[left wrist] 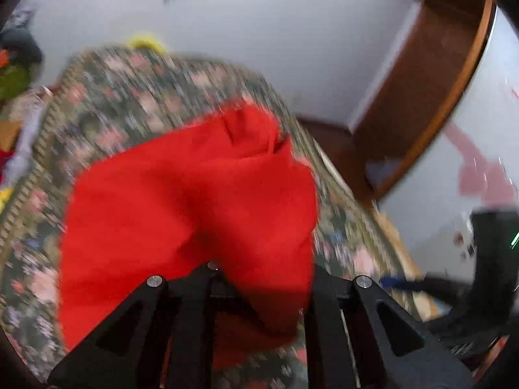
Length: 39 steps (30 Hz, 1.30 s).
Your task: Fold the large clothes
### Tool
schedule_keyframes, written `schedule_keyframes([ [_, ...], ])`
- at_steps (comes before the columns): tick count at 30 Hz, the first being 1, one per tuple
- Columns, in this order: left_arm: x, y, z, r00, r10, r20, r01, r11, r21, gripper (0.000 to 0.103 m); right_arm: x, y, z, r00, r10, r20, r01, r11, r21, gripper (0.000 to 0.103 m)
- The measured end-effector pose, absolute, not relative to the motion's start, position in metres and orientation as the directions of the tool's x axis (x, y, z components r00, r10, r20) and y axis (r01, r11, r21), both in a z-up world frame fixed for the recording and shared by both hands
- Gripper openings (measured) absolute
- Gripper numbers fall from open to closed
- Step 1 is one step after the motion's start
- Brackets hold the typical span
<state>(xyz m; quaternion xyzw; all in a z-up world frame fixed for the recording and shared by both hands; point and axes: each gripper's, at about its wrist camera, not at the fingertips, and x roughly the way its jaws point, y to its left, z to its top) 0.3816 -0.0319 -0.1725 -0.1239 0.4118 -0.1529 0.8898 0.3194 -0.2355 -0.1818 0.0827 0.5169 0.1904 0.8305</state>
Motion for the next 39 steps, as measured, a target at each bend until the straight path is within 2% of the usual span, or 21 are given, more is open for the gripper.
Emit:
schedule_keyframes([
  [2,0.386,-0.04,-0.194,0.522,-0.391,-0.758,0.192,0.92,-0.343,0.011,0.317,-0.246,-0.179,0.404,0.416,-0.815,-0.205,0.909,0.362,0.084],
  [5,0.378,-0.05,-0.211,0.474,-0.38,-0.794,0.224,0.924,-0.309,0.011,0.312,-0.257,-0.173,0.423,0.427,-0.799,-0.195,0.904,0.38,0.084],
  [7,0.374,-0.049,-0.21,0.465,-0.371,-0.804,0.234,0.927,-0.293,0.015,0.312,-0.258,-0.172,0.427,0.434,-0.793,-0.199,0.901,0.386,0.084],
  [8,0.37,-0.051,-0.206,0.458,-0.373,-0.806,0.25,0.925,-0.286,0.024,0.311,-0.258,-0.17,0.428,0.436,-0.792,-0.204,0.9,0.386,0.084],
  [9,0.365,-0.051,-0.202,0.452,-0.381,-0.807,0.271,0.92,-0.283,0.038,0.31,-0.258,-0.17,0.428,0.436,-0.791,-0.207,0.9,0.384,0.084],
  [10,0.36,-0.052,-0.195,0.448,-0.39,-0.805,0.289,0.915,-0.283,0.045,0.31,-0.257,-0.168,0.432,0.436,-0.79,-0.212,0.9,0.381,0.084],
  [11,0.353,-0.051,-0.187,0.46,-0.386,-0.8,0.297,0.916,-0.271,0.057,0.309,-0.256,-0.167,0.435,0.435,-0.788,-0.214,0.9,0.379,0.084],
  [15,0.33,-0.045,-0.158,0.567,-0.294,-0.769,0.267,0.949,-0.166,0.063,0.306,-0.249,-0.166,0.436,0.434,-0.788,-0.222,0.901,0.373,0.084],
  [17,0.325,-0.032,-0.146,0.611,-0.266,-0.746,0.233,0.961,-0.152,0.065,0.304,-0.243,-0.164,0.434,0.443,-0.785,-0.233,0.896,0.377,0.084],
  [19,0.322,-0.012,-0.134,0.659,-0.224,-0.718,0.183,0.974,-0.135,0.073,0.305,-0.234,-0.163,0.43,0.45,-0.783,-0.255,0.892,0.372,0.084],
  [21,0.317,0.009,-0.124,0.704,-0.175,-0.689,0.128,0.985,-0.12,0.087,0.305,-0.223,-0.162,0.426,0.455,-0.782,-0.276,0.888,0.367,0.084],
  [23,0.315,0.03,-0.12,0.735,-0.122,-0.667,0.07,0.992,-0.104,0.092,0.309,-0.208,-0.164,0.411,0.464,-0.784,-0.304,0.881,0.362,0.084],
  [27,0.321,0.06,-0.13,0.717,-0.04,-0.696,-0.008,0.998,-0.065,0.093,0.313,-0.175,-0.169,0.401,0.466,-0.788,-0.353,0.873,0.337,0.084],
  [35,0.344,0.095,-0.196,0.58,-0.012,-0.814,-0.098,0.992,-0.084,0.093,0.333,-0.126,-0.185,0.403,0.459,-0.792,-0.385,0.87,0.308,0.084],
  [39,0.334,0.095,-0.216,0.584,-0.043,-0.811,-0.098,0.987,-0.123,0.094,0.344,-0.118,-0.204,0.38,0.426,-0.821,-0.379,0.881,0.282,0.084],
])
